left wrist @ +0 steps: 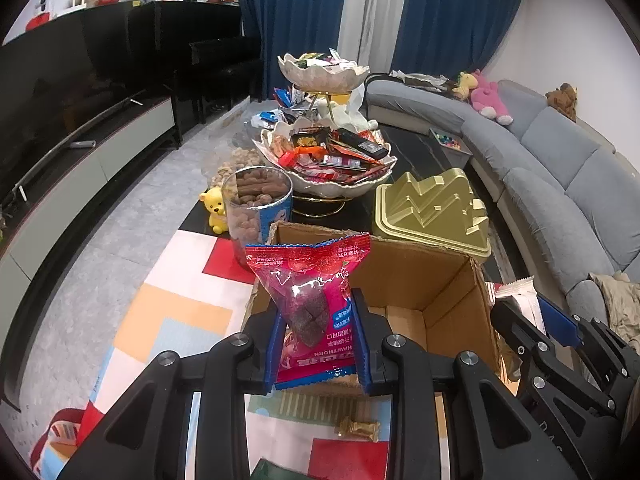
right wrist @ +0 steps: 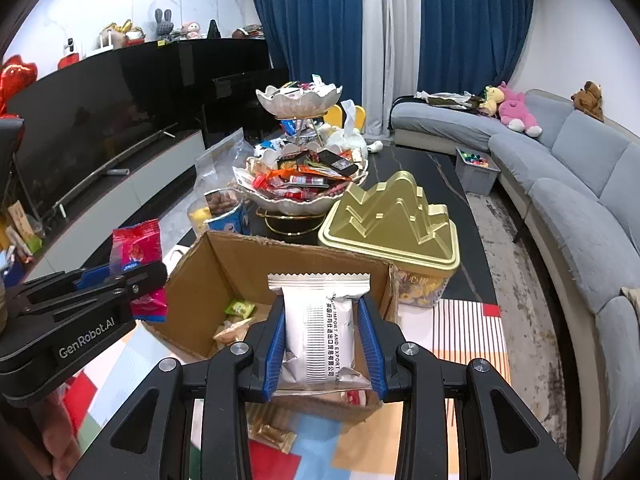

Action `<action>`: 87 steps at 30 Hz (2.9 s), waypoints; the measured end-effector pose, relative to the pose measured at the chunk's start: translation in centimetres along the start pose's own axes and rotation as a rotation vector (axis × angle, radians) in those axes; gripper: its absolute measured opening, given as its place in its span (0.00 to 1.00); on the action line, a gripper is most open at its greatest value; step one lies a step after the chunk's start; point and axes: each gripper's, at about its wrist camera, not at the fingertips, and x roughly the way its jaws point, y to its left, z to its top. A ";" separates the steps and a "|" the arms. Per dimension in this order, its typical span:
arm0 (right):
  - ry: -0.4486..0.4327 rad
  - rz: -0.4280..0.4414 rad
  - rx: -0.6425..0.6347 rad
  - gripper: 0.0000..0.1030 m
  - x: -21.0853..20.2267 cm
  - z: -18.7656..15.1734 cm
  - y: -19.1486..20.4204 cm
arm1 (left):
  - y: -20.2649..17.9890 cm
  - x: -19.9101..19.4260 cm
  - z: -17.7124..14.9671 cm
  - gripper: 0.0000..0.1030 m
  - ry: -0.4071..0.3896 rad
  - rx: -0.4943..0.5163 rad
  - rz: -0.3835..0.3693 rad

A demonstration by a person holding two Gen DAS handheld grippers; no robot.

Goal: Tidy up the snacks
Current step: 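Lift the pink candy bag and white packet with both tools over the box, then open both tools to drop the pink bag and white packet into the box, then move both tools down toward the dark green packet and gold candy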

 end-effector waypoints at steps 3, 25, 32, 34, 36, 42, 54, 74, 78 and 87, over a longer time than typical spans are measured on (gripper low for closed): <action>0.007 0.004 -0.002 0.35 0.8 0.4 -0.1 | 0.0 0.9 0.2 0.29 0.010 0.002 0.000; 0.029 0.024 -0.028 0.36 3.9 1.3 0.2 | -0.1 5.2 -0.1 0.33 0.096 0.016 -0.004; 0.008 0.009 -0.019 0.54 3.0 1.5 -0.2 | 0.2 4.3 0.1 0.63 0.076 0.002 0.008; -0.005 0.002 -0.015 0.62 2.6 1.6 -0.3 | 0.3 4.0 0.1 0.67 0.073 -0.001 0.011; -0.016 -0.003 -0.015 0.65 2.2 1.7 -0.3 | 0.3 3.8 0.1 0.69 0.071 -0.003 0.014; -0.034 -0.019 -0.009 0.69 1.1 1.9 -0.5 | 0.6 2.6 0.1 0.76 0.057 -0.012 0.032; -0.067 -0.015 -0.028 0.69 -1.5 1.8 0.2 | 1.3 -0.6 -0.8 0.78 0.035 -0.029 0.055; -0.075 0.033 -0.113 0.69 -4.1 -1.3 1.6 | 2.4 -3.9 -5.1 0.78 0.055 -0.122 0.121; -0.074 0.050 -0.135 0.69 -4.2 -1.8 1.9 | 2.8 -4.2 -6.4 0.79 0.063 -0.158 0.147; -0.060 0.088 -0.201 0.69 -4.0 -3.5 2.7 | 3.3 -4.0 -9.6 0.84 0.109 -0.225 0.188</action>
